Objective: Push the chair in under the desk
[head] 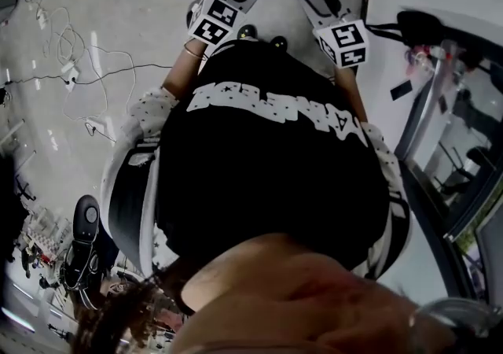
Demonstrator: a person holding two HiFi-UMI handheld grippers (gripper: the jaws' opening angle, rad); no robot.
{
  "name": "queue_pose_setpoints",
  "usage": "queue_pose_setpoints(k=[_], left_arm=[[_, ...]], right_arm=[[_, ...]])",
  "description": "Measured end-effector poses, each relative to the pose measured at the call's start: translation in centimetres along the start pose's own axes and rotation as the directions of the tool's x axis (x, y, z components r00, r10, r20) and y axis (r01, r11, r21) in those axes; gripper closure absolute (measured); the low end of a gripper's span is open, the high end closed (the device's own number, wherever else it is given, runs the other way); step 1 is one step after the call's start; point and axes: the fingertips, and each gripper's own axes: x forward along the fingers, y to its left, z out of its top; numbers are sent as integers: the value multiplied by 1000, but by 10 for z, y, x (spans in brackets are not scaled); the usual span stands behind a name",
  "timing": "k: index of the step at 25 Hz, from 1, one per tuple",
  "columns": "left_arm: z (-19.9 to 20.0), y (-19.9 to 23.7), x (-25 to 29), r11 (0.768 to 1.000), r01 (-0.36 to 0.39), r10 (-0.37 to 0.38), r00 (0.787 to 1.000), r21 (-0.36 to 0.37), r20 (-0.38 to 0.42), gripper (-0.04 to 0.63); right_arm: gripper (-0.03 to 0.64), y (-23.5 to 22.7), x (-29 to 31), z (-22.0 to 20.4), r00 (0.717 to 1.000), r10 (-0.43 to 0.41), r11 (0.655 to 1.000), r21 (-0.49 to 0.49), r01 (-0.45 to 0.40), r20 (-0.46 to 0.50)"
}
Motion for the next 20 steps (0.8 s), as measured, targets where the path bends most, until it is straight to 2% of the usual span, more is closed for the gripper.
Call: queue_pose_setpoints(k=[4, 12, 16, 20], left_arm=[[-12, -4, 10, 1000, 10, -11, 999, -14, -37, 379], [-34, 0, 24, 998, -28, 36, 987, 53, -154, 367], [-37, 1, 29, 996, -33, 47, 983, 85, -175, 366], [-38, 7, 31, 998, -37, 47, 983, 58, -176, 367]], right_arm=[[457, 0, 11, -17, 998, 13, 1000, 2, -13, -58], [451, -2, 28, -38, 984, -9, 989, -149, -18, -176], [451, 0, 35, -44, 977, -12, 978, -208, -34, -215], [451, -1, 41, -53, 956, -60, 958, -286, -25, -286]])
